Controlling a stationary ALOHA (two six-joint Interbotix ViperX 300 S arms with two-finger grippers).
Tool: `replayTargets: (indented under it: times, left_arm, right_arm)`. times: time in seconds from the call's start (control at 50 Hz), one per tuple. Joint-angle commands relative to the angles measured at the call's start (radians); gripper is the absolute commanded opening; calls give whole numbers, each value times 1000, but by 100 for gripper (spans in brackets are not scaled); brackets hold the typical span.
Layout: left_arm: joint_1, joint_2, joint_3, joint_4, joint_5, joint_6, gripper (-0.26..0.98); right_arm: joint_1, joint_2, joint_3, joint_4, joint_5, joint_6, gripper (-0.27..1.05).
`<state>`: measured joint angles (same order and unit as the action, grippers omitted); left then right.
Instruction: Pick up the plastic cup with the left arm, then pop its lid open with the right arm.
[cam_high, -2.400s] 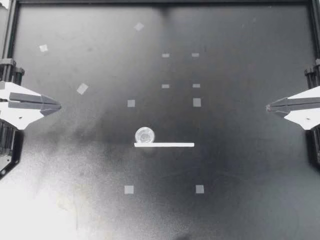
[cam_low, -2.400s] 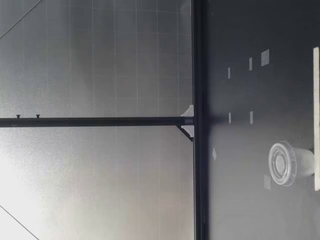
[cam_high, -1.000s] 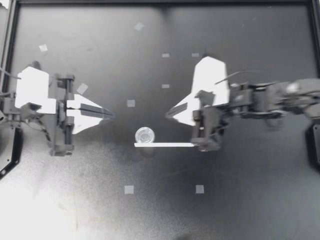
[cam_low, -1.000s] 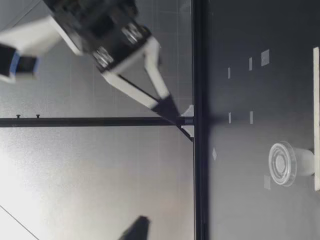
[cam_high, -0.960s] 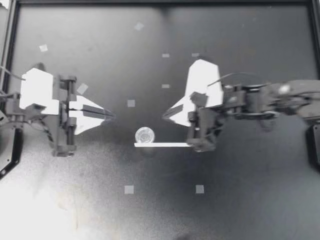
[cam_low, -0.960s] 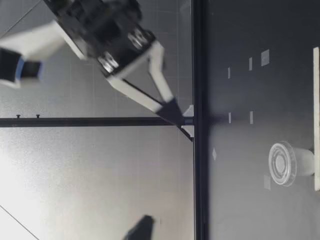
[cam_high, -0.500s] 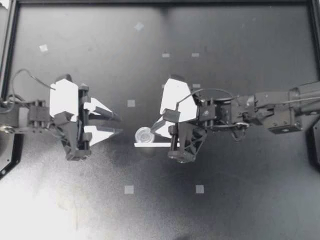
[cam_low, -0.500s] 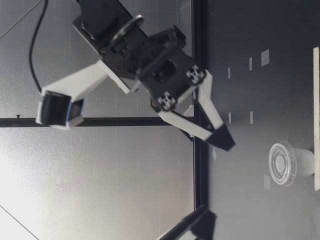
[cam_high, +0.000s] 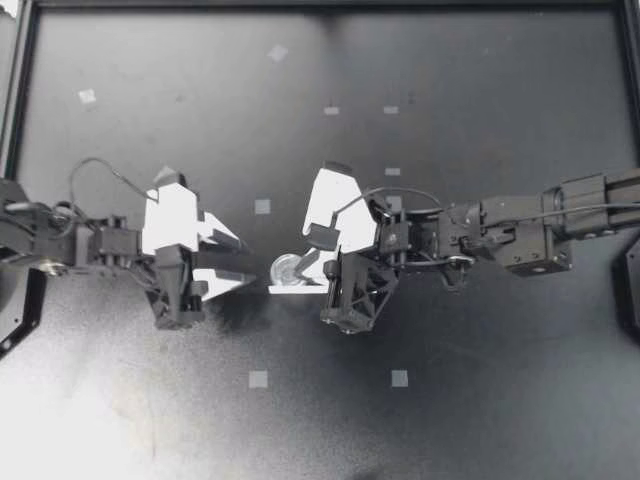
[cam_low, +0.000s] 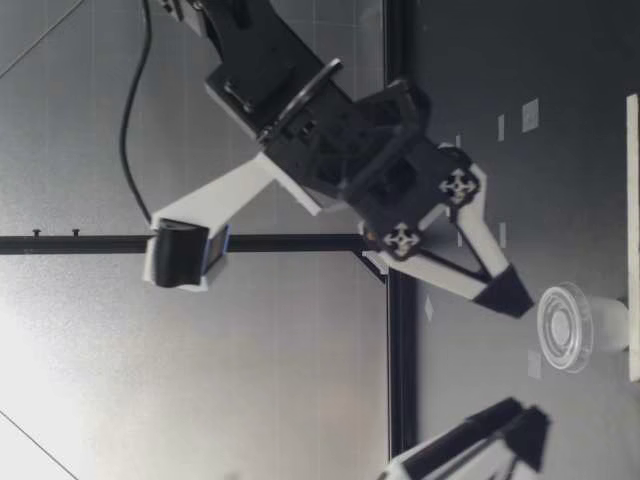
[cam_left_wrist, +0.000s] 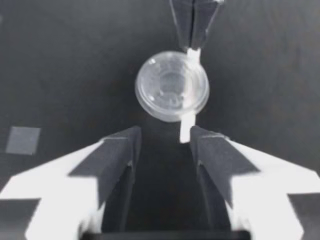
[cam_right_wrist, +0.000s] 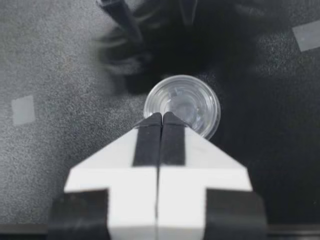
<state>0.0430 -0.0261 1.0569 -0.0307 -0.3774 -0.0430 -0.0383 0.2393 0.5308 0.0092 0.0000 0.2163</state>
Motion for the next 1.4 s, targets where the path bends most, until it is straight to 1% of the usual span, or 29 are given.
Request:
replayTargets:
  times: [0.0, 0.16, 0.36, 0.66, 1.04, 1.38]
  left_arm:
    - [-11, 17, -28, 2, -9, 3, 48]
    - [-15, 49, -37, 9, -12, 3, 49]
    - [-15, 74, -49, 11, -23, 2, 55]
    - [-15, 129, -81, 11, -40, 3, 56]
    - [-14, 156, -95, 11, -74, 3, 56]
    - [-14, 189, -132, 11, -97, 18, 56]
  right_arm:
    - [5, -11, -23, 2, -11, 2, -11]
    - [5, -5, -21, 2, -17, 11, -11]
    - [5, 14, -21, 3, -35, 32, -11]
    - [5, 11, -14, 2, -38, 32, -11]
    - [5, 2, 18, 2, -38, 35, -11]
    - [5, 11, 25, 2, -51, 46, -11]
